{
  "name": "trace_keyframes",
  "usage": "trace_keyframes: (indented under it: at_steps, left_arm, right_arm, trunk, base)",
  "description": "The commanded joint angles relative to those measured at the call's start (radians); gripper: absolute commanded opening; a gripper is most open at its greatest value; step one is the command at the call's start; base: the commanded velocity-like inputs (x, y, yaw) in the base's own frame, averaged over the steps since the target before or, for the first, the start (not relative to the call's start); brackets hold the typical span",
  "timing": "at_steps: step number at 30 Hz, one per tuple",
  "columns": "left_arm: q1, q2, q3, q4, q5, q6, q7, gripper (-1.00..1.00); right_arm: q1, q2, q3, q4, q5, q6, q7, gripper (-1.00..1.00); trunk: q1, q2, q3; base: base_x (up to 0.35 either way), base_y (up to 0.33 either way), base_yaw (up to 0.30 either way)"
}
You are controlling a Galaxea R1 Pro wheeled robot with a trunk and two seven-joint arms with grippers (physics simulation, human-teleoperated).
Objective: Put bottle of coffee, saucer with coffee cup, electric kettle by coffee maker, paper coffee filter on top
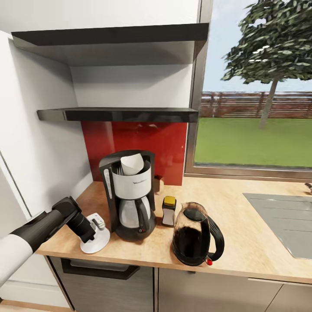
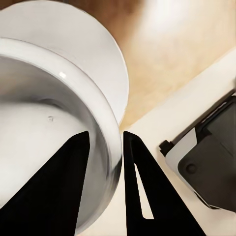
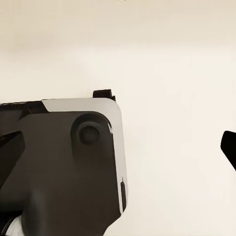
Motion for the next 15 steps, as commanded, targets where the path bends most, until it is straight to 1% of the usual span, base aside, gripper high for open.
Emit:
trace_keyframes:
  at_steps: [1,15]
  left_arm:
    - [0.0,0.0,-0.001,-0.001,-0.012,0.003,-0.009,-1.0]
    - [-0.005,-0.002,0.0,-0.001,-0.007,0.005,-0.01,-1.0]
  right_arm:
    - [0.0,0.0,0.008,0.001,-0.011,-0.002,0.004,1.0]
    - [0.0,0.0,0.008,0.001,-0.011,-0.002,0.004,1.0]
  trunk:
    - [0.001,-0.001,-0.001]
    - [0.001,-0.001,-0.001]
  base:
    - [0.047,-0.029,0.0]
    - [0.006,-0.004,0.0]
